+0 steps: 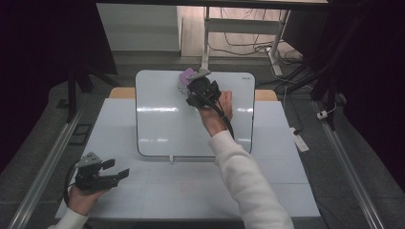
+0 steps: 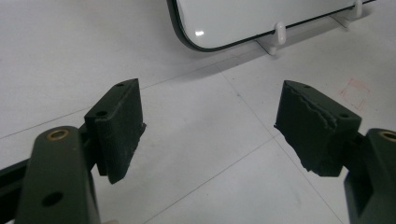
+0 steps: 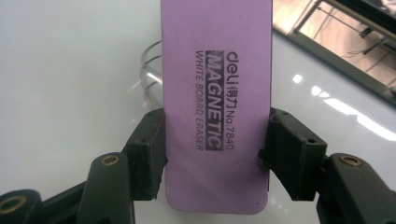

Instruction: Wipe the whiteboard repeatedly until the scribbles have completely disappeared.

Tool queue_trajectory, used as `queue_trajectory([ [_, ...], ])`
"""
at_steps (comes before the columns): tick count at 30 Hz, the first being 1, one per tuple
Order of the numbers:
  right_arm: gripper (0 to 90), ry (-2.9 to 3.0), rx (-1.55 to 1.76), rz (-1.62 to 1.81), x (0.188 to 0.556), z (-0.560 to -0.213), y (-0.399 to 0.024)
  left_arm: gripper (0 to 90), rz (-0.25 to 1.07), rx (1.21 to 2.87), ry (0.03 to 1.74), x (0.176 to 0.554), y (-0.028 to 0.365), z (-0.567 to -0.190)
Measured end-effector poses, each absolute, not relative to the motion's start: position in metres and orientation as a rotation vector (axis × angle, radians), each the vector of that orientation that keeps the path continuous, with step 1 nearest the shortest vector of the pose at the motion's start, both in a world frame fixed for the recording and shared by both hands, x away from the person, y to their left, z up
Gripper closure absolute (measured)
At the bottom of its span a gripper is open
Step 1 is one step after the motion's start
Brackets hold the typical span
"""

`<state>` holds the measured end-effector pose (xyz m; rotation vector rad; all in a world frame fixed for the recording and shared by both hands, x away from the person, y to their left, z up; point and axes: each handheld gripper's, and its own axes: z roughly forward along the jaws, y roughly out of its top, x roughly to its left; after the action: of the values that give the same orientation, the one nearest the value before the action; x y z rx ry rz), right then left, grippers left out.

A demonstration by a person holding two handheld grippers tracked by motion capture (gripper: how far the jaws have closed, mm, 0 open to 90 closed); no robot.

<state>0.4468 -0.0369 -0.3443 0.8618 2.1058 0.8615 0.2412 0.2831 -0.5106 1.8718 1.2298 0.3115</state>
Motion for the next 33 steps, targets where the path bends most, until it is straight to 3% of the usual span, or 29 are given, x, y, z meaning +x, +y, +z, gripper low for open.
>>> queue_trajectory([
  [15, 41.5, 2.28, 0.737, 0.771, 0.428, -0.366, -0.012, 23.5, 0.313, 1.869, 1.231, 0.241, 0.282, -0.511],
  [33, 41.4, 2.17, 0.877, 0.783, 0.443, -0.349, -0.057, 23.5, 0.311, 1.865, 1.234, 0.241, 0.283, -0.51],
])
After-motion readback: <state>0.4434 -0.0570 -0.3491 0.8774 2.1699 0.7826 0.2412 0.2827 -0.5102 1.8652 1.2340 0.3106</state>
